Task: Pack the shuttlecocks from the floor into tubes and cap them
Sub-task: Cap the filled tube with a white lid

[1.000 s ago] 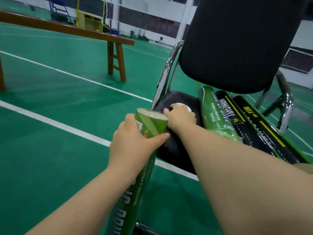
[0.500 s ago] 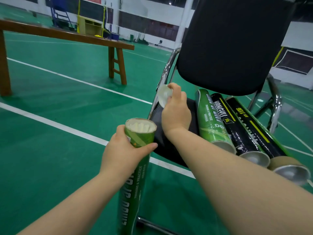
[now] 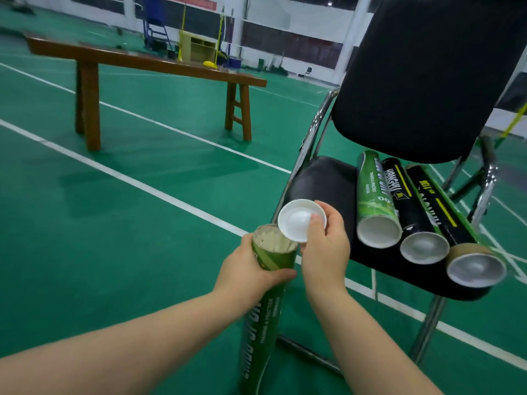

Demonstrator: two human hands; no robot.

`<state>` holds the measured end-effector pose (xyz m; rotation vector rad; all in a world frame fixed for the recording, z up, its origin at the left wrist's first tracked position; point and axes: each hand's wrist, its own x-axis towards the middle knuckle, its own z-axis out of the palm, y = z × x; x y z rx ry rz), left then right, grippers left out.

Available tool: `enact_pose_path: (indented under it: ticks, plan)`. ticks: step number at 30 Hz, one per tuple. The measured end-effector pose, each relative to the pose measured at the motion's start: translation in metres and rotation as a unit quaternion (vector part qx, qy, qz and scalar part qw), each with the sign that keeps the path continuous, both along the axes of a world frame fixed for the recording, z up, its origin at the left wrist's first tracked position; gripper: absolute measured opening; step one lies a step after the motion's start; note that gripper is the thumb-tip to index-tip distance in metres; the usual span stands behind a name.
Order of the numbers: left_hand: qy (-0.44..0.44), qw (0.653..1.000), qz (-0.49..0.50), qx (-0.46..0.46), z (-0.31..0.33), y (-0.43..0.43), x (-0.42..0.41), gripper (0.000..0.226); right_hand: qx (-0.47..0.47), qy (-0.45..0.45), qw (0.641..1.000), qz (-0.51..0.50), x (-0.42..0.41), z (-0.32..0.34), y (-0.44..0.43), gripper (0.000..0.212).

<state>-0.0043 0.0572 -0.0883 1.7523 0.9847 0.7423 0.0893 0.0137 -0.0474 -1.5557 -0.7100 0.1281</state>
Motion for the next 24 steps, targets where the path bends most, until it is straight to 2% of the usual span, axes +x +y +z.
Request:
enact_pose_path:
  ticks: [3,11,24]
  plan:
    - [0.004,1.000,-0.006,0.000,0.000,-0.010,-0.011,0.069,-0.012,0.021,1.000,-0.012,-0.013,-0.008,-0.013,0.015]
    - [0.014,0.999,-0.044,0.000,-0.009,-0.029,-0.028,0.076,-0.076,-0.003,0.997,-0.024,-0.033,-0.018,-0.036,0.010]
    - [0.016,0.997,-0.070,-0.026,-0.025,-0.031,-0.032,0.069,-0.182,-0.028,0.983,-0.008,-0.035,-0.032,-0.039,0.011]
